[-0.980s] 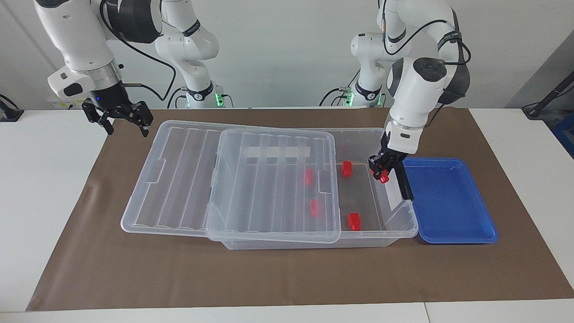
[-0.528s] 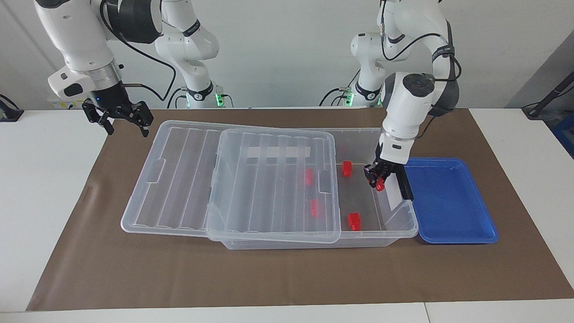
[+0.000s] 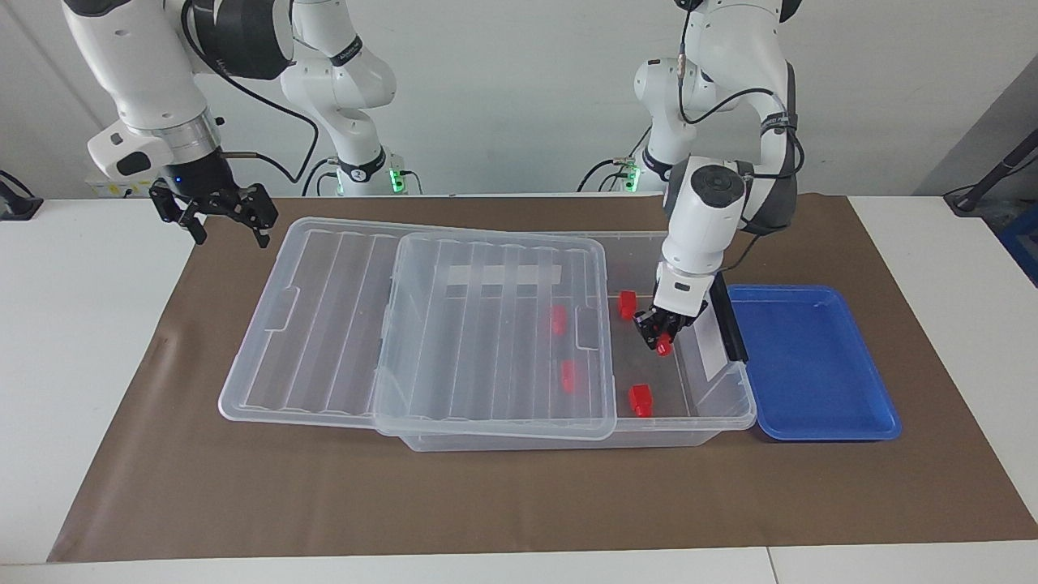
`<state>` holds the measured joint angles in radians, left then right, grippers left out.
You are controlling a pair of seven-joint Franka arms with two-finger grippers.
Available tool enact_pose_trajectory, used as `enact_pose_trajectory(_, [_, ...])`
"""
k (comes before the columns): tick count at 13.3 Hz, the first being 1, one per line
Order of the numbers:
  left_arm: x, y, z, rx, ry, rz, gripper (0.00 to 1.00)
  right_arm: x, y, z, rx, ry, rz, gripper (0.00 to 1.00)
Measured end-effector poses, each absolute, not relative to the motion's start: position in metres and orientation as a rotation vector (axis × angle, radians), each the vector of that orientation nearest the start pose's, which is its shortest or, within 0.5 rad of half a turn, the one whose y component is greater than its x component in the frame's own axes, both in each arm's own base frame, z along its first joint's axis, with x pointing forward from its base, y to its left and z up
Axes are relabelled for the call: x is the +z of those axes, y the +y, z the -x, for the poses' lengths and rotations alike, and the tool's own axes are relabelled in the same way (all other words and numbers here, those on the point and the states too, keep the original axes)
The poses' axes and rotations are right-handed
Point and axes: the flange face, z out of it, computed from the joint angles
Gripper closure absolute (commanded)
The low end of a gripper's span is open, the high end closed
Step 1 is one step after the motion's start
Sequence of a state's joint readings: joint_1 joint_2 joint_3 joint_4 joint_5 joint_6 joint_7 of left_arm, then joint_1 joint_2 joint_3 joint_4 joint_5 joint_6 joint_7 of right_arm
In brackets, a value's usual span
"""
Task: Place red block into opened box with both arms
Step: 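Lower the red block into the open box and open the left gripper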
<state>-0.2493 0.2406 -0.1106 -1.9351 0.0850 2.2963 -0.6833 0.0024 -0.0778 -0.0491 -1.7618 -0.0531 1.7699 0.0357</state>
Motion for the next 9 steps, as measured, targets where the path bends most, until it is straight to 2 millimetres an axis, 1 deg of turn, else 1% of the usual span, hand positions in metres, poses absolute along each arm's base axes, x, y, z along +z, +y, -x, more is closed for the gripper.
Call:
enact_pose_trajectory(3, [0.338, -0.228, -0.581, -0.231, -0.444, 3.092, 1.0, 0.593, -0.032, -0.544, -0.131, 0.12, 3.186, 0.0])
enact_pose_trajectory(4, [0.333, -0.229, -0.581, -0.232, -0.446, 3.091, 1.0, 0.592, -0.032, -0.544, -0.13, 0.12, 3.186, 0.0])
enact_pose_trajectory(6, [0.329, -0.228, -0.582, -0.237, -0.449, 3.091, 1.0, 0.591, -0.032, -0.544, -0.127, 0.12, 3.186, 0.0])
enact_pose_trajectory(7, [0.328, -0.226, -0.582, -0.245, -0.452, 3.093, 0.9, 0.591, -0.032, -0.544, -0.127, 0.12, 3.186, 0.0])
enact_pose_trajectory(8, [0.325, -0.224, -0.582, -0.248, -0.456, 3.093, 0.68, 0.591, -0.032, -0.544, -0.126, 0.12, 3.186, 0.0])
enact_pose_trajectory(9, [0.324, -0.222, -0.582, -0.248, -0.46, 3.092, 0.66, 0.59, -0.032, -0.544, -0.125, 0.121, 3.186, 0.0])
